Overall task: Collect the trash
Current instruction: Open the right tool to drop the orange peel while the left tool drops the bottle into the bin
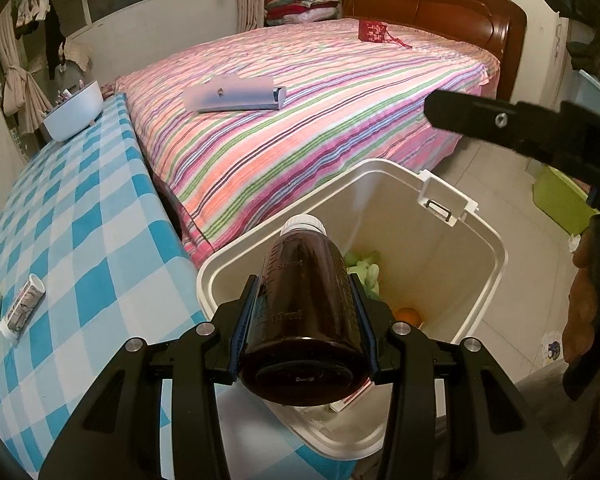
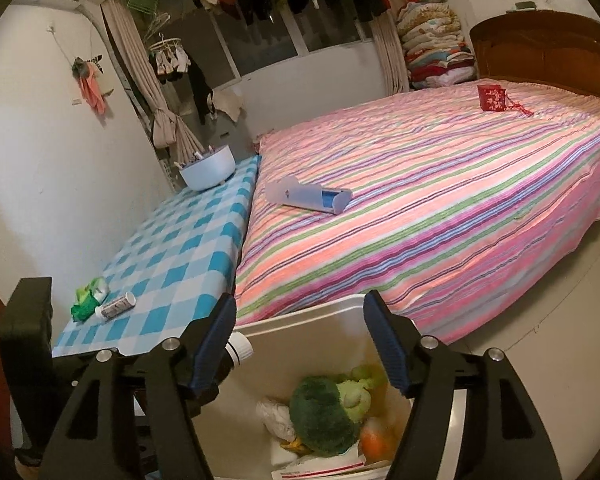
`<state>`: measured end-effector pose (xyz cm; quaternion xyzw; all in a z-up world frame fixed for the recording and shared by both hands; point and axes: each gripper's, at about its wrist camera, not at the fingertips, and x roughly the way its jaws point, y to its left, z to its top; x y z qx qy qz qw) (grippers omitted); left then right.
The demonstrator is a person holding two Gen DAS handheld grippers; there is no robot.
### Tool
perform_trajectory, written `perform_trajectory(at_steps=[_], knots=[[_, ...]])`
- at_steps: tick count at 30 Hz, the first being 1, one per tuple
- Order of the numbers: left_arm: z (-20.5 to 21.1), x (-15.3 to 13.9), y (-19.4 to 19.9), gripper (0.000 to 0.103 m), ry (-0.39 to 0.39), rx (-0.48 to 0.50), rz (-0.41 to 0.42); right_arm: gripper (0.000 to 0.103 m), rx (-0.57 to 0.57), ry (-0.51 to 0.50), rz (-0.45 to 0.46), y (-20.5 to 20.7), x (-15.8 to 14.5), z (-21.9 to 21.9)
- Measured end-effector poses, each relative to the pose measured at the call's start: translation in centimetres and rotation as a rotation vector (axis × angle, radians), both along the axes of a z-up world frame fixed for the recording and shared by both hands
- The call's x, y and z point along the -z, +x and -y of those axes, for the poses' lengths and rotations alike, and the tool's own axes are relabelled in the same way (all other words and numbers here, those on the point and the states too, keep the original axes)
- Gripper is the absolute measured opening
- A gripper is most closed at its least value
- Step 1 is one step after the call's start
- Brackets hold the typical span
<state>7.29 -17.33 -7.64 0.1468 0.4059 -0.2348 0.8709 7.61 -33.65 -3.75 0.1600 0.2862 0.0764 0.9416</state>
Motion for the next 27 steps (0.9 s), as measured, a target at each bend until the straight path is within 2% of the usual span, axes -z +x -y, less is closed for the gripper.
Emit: perform_trajectory(at_steps=[9,27], knots=[[0.3,0.2,0.0,0.042,0.001,-0.001,-0.003,0.065,0.046,0.029,0.037,-0.6,-0.6,1.2],[1.1,0.8,0.1,0.042,0.021,0.005,-0.007,0.065,0.057,0.032,0.043,-0.8,-0.7,1.6]])
